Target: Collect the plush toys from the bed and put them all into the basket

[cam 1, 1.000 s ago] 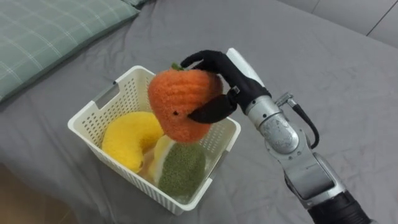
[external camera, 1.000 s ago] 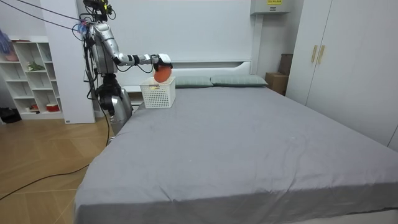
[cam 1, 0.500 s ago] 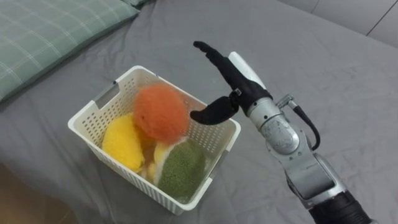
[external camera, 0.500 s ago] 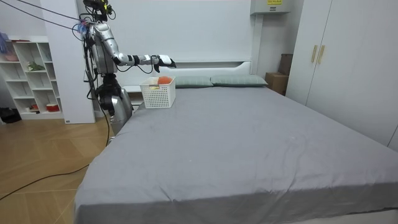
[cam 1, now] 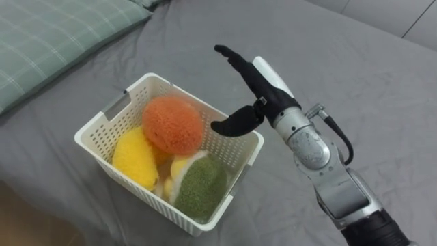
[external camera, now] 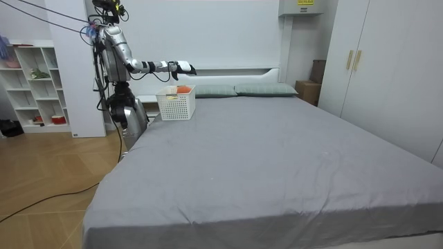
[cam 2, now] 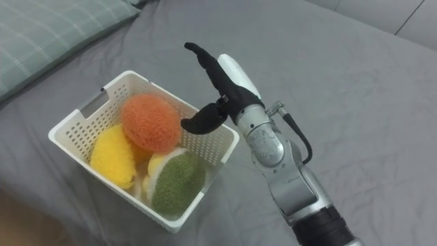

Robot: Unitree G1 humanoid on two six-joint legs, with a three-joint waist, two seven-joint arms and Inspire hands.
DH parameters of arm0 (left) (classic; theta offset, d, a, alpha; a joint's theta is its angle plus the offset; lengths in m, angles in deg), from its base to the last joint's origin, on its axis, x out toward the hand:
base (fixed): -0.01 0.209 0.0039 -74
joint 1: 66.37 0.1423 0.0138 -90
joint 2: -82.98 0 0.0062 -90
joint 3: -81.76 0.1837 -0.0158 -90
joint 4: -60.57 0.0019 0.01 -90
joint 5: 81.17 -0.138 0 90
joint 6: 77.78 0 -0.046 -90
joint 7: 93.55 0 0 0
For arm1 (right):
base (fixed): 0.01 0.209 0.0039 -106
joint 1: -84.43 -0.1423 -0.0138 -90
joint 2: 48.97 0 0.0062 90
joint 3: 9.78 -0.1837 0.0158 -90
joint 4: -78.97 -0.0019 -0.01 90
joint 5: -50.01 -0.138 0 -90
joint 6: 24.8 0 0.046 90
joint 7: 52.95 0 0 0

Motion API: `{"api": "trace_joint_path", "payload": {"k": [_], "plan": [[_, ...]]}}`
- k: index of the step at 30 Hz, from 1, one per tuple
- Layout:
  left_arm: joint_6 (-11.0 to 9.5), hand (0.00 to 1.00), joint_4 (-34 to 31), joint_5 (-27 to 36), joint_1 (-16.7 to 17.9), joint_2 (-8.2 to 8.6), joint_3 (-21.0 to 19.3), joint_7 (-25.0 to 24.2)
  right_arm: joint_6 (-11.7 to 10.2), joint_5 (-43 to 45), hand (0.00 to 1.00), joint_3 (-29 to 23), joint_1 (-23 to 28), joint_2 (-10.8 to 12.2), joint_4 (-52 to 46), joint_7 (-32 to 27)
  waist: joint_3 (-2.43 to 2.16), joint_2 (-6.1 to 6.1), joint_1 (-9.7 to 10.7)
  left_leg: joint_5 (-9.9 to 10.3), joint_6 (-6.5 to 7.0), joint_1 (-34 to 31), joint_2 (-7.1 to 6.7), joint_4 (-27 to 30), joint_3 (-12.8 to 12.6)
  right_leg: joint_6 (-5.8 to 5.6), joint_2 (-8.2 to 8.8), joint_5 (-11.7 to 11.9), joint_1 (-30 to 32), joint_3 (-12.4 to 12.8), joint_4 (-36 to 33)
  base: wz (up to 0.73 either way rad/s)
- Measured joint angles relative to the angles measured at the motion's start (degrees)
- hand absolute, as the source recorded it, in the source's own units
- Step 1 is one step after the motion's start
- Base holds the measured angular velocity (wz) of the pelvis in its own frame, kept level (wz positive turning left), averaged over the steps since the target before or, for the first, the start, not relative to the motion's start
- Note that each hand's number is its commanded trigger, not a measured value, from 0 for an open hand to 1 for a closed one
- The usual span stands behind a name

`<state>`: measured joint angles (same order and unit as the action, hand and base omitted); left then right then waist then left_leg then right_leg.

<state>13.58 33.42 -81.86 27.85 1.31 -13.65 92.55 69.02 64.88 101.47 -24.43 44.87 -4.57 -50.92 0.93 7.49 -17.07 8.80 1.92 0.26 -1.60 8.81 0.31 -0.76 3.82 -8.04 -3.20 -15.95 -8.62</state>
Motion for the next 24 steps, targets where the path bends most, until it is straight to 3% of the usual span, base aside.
{"api": "trace_joint_path", "payload": {"k": [6, 14, 19, 24], "plan": [[-0.04, 0.00, 0.01, 0.01, 0.75, 0.05, -0.16, -0.02, -0.23, 0.19, 0.00, -1.79, 1.29, -0.18, -0.37, -1.74, -0.08, -0.30, 1.84, 0.00, 0.00, 0.34, -0.03, 0.01, -0.01, -0.02, 0.02, -0.01, -0.29, 0.01, 0.00, 0.00], [-0.27, 0.00, 0.05, 0.06, 1.98, 0.03, -0.55, 1.15, -2.62, -5.59, 0.00, -8.32, 5.94, -1.25, -0.37, -4.60, -0.18, -0.83, 4.56, 0.00, 0.01, 1.35, -0.01, -0.03, -0.43, -0.02, -0.01, -0.01, -1.08, 0.68, -0.03, -0.03], [-0.27, 0.00, -0.22, 0.00, 2.59, 0.15, -0.49, 1.28, -3.00, -7.34, 0.00, -10.27, 8.37, -2.39, 0.15, -5.70, -0.56, -2.05, 7.47, 0.02, 0.02, 2.34, 0.15, -0.19, -1.27, -0.04, -0.08, -0.02, -1.71, 1.64, -0.07, -0.07], [-0.55, 0.00, -2.35, 0.00, 3.09, 0.27, -1.27, 1.13, -3.19, -7.72, 0.00, -15.72, 10.79, -2.51, 0.14, -6.63, -0.76, -2.02, 9.12, 0.03, 0.01, 2.16, 0.29, -0.18, -2.18, -0.02, -0.16, -0.01, -1.31, 2.05, -0.23, -0.05]]}}
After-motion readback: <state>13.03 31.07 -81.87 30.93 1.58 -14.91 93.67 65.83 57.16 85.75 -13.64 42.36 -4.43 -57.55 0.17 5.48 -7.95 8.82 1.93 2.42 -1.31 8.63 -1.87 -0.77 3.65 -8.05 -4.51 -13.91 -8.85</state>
